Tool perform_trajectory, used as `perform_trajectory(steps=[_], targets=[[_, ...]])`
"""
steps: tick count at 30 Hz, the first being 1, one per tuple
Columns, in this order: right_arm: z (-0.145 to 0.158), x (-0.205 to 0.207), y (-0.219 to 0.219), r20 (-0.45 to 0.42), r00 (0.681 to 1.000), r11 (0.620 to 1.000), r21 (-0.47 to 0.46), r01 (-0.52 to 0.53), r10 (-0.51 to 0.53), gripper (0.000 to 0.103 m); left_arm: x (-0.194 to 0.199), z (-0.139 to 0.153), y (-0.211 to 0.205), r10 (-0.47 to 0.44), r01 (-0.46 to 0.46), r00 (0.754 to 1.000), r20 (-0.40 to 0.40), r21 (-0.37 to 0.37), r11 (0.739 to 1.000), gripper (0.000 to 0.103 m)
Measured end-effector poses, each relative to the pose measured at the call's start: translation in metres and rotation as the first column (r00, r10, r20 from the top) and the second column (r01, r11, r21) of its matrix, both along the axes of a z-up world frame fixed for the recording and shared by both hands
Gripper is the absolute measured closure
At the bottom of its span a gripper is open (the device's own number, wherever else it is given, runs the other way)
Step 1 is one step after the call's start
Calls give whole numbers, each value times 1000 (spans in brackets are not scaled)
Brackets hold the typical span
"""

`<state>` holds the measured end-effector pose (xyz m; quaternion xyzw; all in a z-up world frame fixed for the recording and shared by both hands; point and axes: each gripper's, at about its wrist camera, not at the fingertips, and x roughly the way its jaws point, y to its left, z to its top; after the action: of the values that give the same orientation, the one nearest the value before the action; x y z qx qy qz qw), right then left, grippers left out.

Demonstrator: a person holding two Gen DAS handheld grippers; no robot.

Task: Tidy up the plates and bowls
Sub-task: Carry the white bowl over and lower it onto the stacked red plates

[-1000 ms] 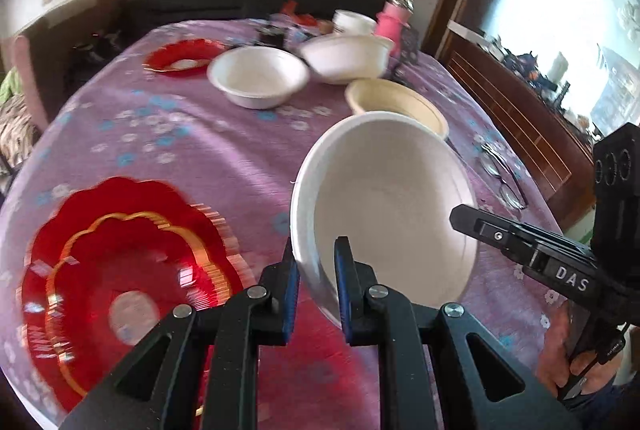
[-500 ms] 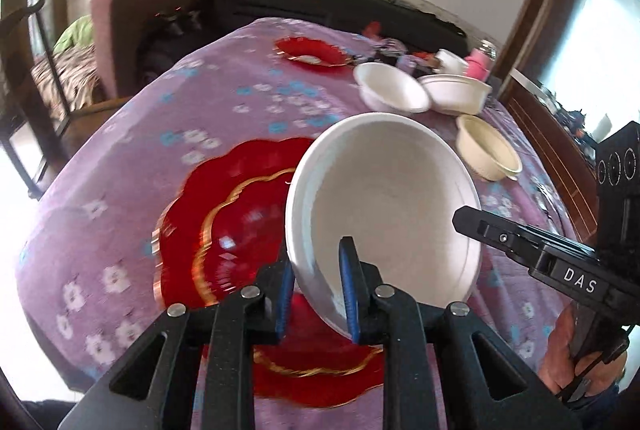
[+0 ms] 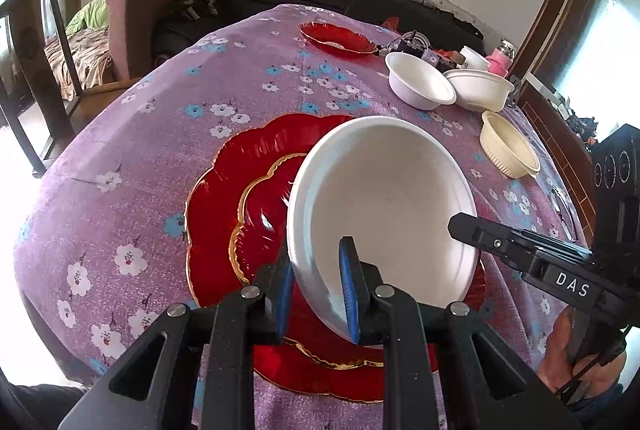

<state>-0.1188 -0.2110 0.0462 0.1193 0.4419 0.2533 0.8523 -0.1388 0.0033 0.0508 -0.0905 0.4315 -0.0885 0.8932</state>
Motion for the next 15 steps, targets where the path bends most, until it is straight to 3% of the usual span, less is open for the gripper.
perform_trajectory(steps=[15], targets=[[-2, 1, 3, -11, 1000, 1000, -7, 3, -3, 92, 2, -5, 0, 0, 0, 1000, -4, 14, 1000, 83]])
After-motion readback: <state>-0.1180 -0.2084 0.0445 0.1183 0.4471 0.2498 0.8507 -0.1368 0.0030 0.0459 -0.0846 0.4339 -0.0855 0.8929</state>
